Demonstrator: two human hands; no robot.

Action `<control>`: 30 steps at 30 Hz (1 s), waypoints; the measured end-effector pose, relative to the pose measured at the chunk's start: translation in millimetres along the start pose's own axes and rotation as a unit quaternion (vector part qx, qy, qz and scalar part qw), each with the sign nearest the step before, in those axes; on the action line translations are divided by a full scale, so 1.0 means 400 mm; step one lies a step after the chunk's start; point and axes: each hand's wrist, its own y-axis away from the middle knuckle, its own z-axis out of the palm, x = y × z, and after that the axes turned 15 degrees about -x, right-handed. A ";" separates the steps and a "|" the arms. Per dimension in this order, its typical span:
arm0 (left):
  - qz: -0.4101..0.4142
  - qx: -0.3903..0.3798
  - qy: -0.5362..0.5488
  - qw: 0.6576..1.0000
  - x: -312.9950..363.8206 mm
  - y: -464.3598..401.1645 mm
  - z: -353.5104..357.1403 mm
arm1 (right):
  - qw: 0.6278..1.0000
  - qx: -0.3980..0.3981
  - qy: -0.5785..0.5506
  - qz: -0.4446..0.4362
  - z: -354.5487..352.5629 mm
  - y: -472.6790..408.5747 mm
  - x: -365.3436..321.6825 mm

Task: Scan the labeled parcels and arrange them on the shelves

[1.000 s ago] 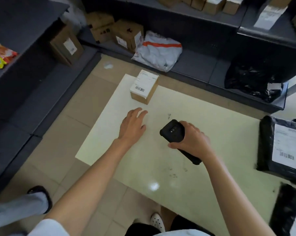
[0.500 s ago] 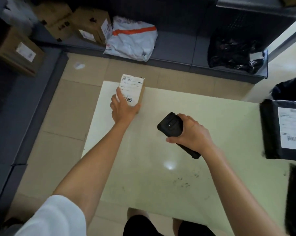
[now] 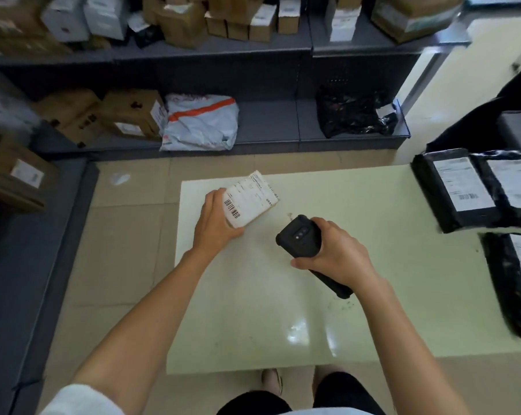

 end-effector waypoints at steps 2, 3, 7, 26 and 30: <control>0.061 0.002 -0.051 0.997 0.041 -0.002 -0.049 | 0.999 0.031 -0.010 0.002 -0.002 0.038 -0.015; 0.089 0.004 -0.079 0.993 0.064 -0.004 -0.076 | 0.999 0.048 -0.016 0.000 -0.004 0.057 -0.025; 0.199 0.034 -0.147 0.968 0.159 0.005 -0.173 | 0.993 0.111 -0.035 -0.015 -0.022 0.128 -0.067; 0.308 0.043 -0.197 0.930 0.367 0.050 -0.253 | 0.975 0.216 0.048 -0.010 -0.123 0.311 -0.123; 0.332 0.038 -0.210 0.919 0.364 0.052 -0.230 | 0.975 0.216 0.047 0.008 -0.101 0.321 -0.096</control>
